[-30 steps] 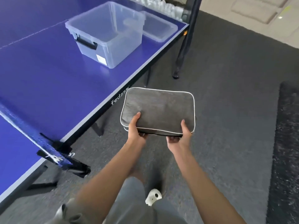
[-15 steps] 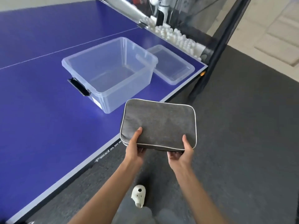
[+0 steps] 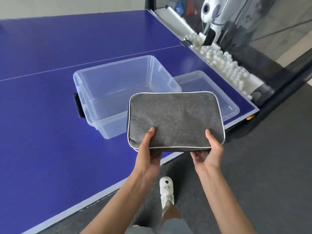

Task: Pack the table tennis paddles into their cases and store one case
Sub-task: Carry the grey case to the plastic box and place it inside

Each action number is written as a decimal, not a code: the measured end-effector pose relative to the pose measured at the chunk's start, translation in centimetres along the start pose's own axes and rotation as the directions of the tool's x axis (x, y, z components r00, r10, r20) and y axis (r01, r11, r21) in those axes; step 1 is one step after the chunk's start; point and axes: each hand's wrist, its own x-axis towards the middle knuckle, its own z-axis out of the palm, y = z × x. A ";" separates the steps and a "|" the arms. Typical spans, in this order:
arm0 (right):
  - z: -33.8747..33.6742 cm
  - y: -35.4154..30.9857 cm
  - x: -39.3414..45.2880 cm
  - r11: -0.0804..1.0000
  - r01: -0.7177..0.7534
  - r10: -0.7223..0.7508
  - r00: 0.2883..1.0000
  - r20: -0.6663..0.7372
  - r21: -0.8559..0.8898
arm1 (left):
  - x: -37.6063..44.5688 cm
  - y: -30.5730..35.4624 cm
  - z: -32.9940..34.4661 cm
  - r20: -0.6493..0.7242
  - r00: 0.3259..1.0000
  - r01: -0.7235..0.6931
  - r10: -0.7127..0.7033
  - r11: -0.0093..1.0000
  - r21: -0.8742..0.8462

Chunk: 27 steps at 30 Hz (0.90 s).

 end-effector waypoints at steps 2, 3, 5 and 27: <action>0.4 -2.2 2.0 0.997 -0.010 0.013 0.999 0.036 -0.077 | 0.4 -0.5 2.3 -0.009 1.000 0.001 -0.001 0.999 -0.032; 0.5 -3.5 3.0 0.994 -0.014 0.020 0.999 0.050 -0.108 | 0.6 -0.9 3.4 -0.019 1.000 -0.005 0.004 0.999 -0.043; 0.5 -5.9 5.0 0.987 -0.030 0.040 0.997 0.063 -0.157 | 0.8 -2.1 5.5 -0.048 0.999 -0.015 0.012 0.997 -0.077; 16.6 -7.5 16.6 0.932 -0.177 0.289 0.891 0.350 -0.317 | 8.8 6.0 15.0 -0.218 0.952 -0.273 0.215 0.919 -0.284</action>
